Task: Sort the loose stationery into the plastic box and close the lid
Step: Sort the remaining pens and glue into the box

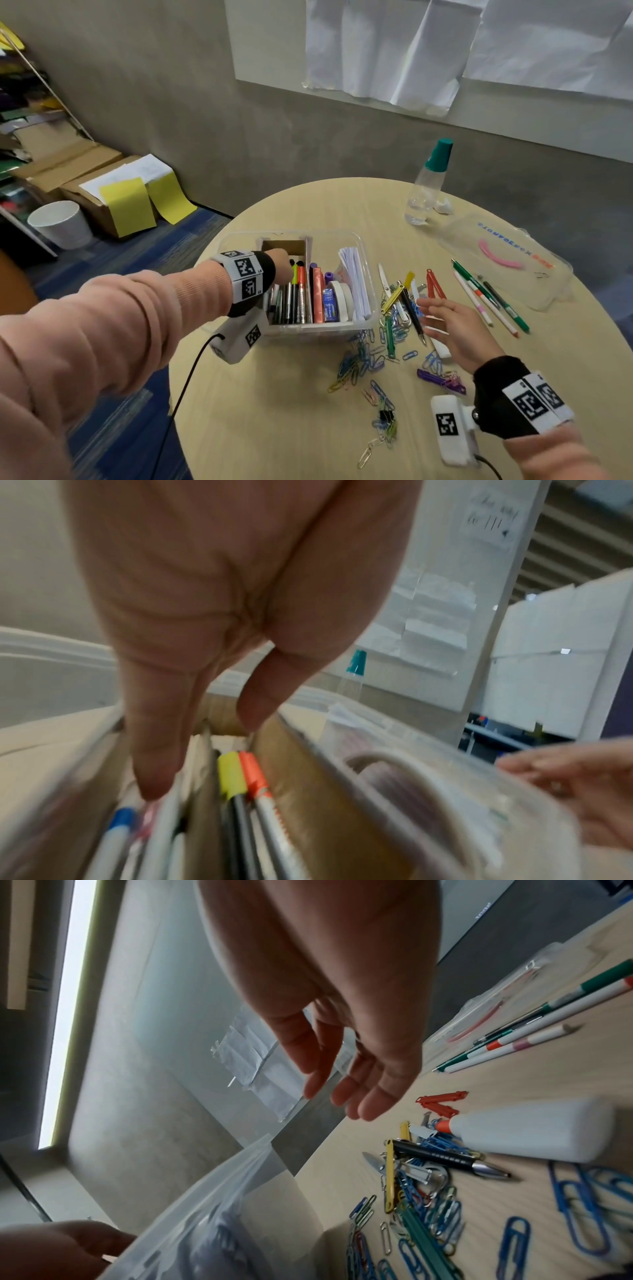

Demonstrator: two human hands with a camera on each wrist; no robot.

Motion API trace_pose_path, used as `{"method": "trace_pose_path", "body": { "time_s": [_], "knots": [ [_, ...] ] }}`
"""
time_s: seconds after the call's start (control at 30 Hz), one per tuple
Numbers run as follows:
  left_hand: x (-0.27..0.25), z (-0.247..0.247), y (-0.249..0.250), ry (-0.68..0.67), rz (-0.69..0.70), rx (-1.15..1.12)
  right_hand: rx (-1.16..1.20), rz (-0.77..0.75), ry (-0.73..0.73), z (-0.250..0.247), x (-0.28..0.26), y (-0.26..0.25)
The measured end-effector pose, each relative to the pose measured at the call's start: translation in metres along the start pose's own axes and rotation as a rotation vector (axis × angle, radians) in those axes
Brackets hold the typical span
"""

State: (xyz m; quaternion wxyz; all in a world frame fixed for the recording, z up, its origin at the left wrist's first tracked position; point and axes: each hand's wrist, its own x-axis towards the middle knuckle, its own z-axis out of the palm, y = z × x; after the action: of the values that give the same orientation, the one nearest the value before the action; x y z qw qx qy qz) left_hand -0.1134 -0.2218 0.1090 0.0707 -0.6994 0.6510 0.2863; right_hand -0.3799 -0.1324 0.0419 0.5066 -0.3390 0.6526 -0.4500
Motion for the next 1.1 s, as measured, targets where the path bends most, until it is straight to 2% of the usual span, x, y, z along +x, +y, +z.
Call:
{"method": "trace_pose_path", "body": {
  "time_s": [0.1,0.23,0.33,0.4,0.57,0.67,0.77,0.87,0.97,1.1],
  "knots": [
    [-0.007,-0.008,0.006,0.011,0.056,-0.223,-0.003,0.008,0.012,-0.012,0.004,0.006],
    [-0.023,-0.003,0.035,-0.019,0.255,-0.593,-0.003,0.023,0.127,-0.044,0.018,0.015],
    [-0.033,0.019,0.072,-0.070,0.380,-0.692,-0.042,0.053,0.248,-0.075,0.032,0.026],
    [-0.033,0.041,0.100,-0.129,0.413,-0.714,-0.076,0.073,0.321,-0.097,0.042,0.033],
    [-0.015,0.098,0.166,-0.226,0.362,-0.749,-0.285,0.073,0.456,-0.139,0.063,0.057],
    [0.000,0.123,0.194,-0.199,0.316,-0.702,-0.445,0.055,0.498,-0.154,0.074,0.062],
    [0.020,0.146,0.209,-0.068,0.273,-0.534,-0.555,0.027,0.475,-0.166,0.094,0.063],
    [0.040,0.167,0.214,0.022,0.190,-0.479,-0.621,-0.033,0.462,-0.174,0.119,0.056],
    [0.056,0.178,0.218,0.078,0.141,-0.446,-0.728,-0.081,0.432,-0.176,0.141,0.046],
    [0.073,0.180,0.242,0.093,0.152,-0.419,-0.916,-0.024,0.293,-0.171,0.161,0.037]
  ]
}}
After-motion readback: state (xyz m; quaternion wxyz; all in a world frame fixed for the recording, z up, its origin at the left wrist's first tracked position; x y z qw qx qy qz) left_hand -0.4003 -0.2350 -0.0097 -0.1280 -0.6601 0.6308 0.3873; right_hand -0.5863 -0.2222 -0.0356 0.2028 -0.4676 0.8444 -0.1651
